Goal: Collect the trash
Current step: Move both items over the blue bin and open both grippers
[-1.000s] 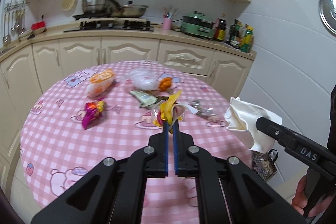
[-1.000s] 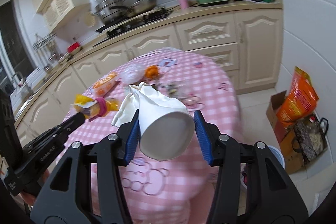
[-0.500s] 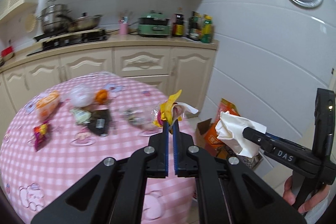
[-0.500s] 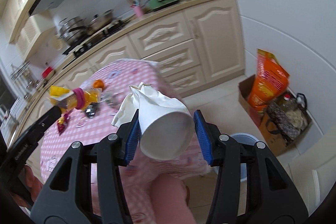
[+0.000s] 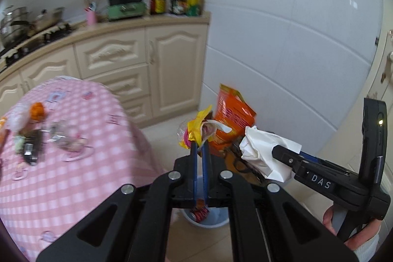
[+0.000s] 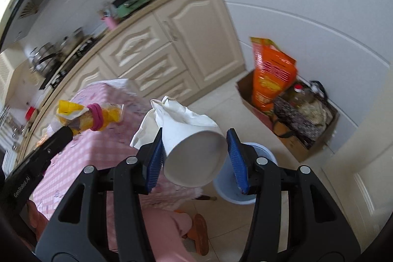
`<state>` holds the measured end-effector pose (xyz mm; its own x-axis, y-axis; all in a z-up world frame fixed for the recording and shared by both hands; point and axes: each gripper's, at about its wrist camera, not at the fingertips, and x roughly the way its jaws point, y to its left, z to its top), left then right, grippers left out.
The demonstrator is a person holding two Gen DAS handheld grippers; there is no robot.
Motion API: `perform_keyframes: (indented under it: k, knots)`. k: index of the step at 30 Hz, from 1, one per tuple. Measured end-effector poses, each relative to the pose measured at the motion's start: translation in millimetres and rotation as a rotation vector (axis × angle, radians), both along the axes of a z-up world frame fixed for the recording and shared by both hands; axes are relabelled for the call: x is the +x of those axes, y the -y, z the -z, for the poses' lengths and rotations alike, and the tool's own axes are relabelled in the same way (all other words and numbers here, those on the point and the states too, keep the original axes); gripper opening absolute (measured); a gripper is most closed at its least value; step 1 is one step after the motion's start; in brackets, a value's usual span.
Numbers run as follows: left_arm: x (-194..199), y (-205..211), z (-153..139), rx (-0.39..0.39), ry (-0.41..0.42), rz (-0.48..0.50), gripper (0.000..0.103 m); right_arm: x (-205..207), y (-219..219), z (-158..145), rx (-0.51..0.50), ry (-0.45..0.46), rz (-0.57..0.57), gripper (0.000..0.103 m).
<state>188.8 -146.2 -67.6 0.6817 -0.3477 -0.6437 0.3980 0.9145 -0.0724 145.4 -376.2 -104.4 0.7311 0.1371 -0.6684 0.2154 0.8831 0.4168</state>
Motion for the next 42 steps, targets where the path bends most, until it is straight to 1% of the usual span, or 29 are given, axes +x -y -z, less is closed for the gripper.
perform_keyframes:
  k: [5,8,9,10,11,13,15,17,19,21,23,24,25,28,33,42]
  knots:
    - [19.1,35.5,28.0,0.038,-0.08,0.051,0.004,2.4,23.1,17.3,0.0,-0.052,0.05,0.049]
    - [28.7,47.7,43.3,0.05,-0.105,0.058,0.011,5.7,32.6,27.0,0.007,-0.08,0.067,0.049]
    - [32.6,51.4,49.6,0.072,-0.116,0.053,0.033,7.4,35.4,30.8,0.011,-0.091,0.072,0.049]
    - [37.1,55.9,58.0,0.101,-0.138,0.046,0.046,9.1,36.9,33.0,0.014,-0.098,0.074,0.049]
    - [40.4,57.4,62.5,0.103,-0.15,0.044,0.063,11.1,38.4,36.3,0.017,-0.107,0.075,0.049]
    - [44.8,56.6,69.9,0.086,-0.162,0.051,0.063,15.4,40.3,42.0,0.019,-0.122,0.079,0.049]
    - [48.9,54.6,76.5,0.1,-0.169,0.04,0.063,21.6,39.8,47.9,0.023,-0.143,0.076,0.049]
    - [53.2,51.0,79.6,0.1,-0.182,0.023,0.063,28.7,38.3,53.4,0.029,-0.162,0.068,0.049]
    - [56.3,45.2,81.0,0.083,-0.202,0.02,0.063,35.5,34.6,55.5,0.029,-0.169,0.053,0.05]
    - [58.1,41.2,80.4,0.083,-0.201,0.008,0.063,44.8,29.8,58.2,0.027,-0.183,0.034,0.051]
    - [59.2,37.5,80.1,0.088,-0.193,-0.006,0.063,51.4,26.6,60.3,0.028,-0.199,0.023,0.062]
    - [60.1,35.9,80.1,0.089,-0.192,-0.011,0.063,54.4,25.0,61.2,0.028,-0.208,0.026,0.072]
    - [60.7,33.7,80.2,0.091,-0.194,-0.02,0.063,55.4,24.1,62.2,0.028,-0.217,0.036,0.078]
    - [62.3,29.8,81.4,0.085,-0.206,-0.026,0.063,57.1,24.2,64.5,0.048,-0.225,0.039,0.078]
    - [62.7,26.6,80.5,0.081,-0.207,-0.031,0.063,54.8,19.5,66.5,0.035,-0.248,0.024,0.078]
    - [52.6,25.5,75.6,0.077,-0.199,-0.018,0.063,42.8,12.1,62.3,0.033,-0.253,0.016,0.078]
